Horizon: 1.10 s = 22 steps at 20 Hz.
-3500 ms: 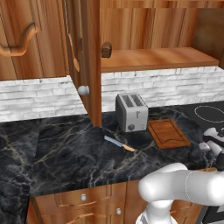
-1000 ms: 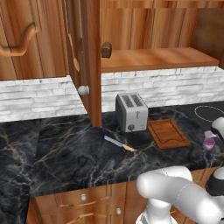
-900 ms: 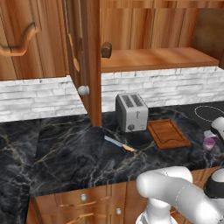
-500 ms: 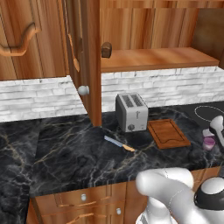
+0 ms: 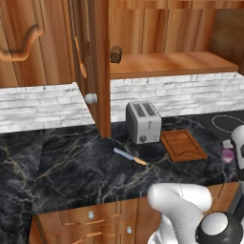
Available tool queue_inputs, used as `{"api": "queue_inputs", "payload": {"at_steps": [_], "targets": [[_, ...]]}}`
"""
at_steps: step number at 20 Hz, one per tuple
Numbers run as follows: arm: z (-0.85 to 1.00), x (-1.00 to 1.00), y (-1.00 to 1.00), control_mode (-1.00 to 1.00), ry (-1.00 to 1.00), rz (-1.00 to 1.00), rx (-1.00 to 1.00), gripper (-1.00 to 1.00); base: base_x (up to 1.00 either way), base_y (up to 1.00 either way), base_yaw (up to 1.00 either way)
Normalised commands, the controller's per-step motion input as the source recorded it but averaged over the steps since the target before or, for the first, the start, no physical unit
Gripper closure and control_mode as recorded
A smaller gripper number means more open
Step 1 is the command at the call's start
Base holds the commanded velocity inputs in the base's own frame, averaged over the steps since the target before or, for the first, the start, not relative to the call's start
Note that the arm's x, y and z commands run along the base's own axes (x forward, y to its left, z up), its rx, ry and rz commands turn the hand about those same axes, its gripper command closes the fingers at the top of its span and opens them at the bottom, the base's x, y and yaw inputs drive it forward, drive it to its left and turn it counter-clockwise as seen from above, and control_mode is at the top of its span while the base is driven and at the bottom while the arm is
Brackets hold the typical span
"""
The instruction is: Pick the bread, place it on the cutting board, pick the jam, place it on the counter, and close the cabinet.
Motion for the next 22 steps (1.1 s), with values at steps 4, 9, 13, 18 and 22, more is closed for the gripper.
{"api": "queue_inputs", "payload": {"at_steps": [4,9,13,18,22], "targets": [[0.32,-0.24,0.36,-1.0,0.0,0.0,-0.03,-1.0,0.0,0.0,0.0],[0.27,-0.14,0.43,-1.0,0.0,0.0,-0.02,-1.0,0.0,0.0,0.0],[0.31,-0.11,0.47,-1.0,0.0,-0.01,-0.01,-1.0,0.0,0.0,0.0],[0.29,-0.01,0.57,-1.0,0.0,-0.03,-0.02,-1.0,0.0,0.0,0.0],[0.26,-0.01,0.55,-1.0,0.0,-0.03,-0.03,-1.0,0.0,0.0,0.0]]}}
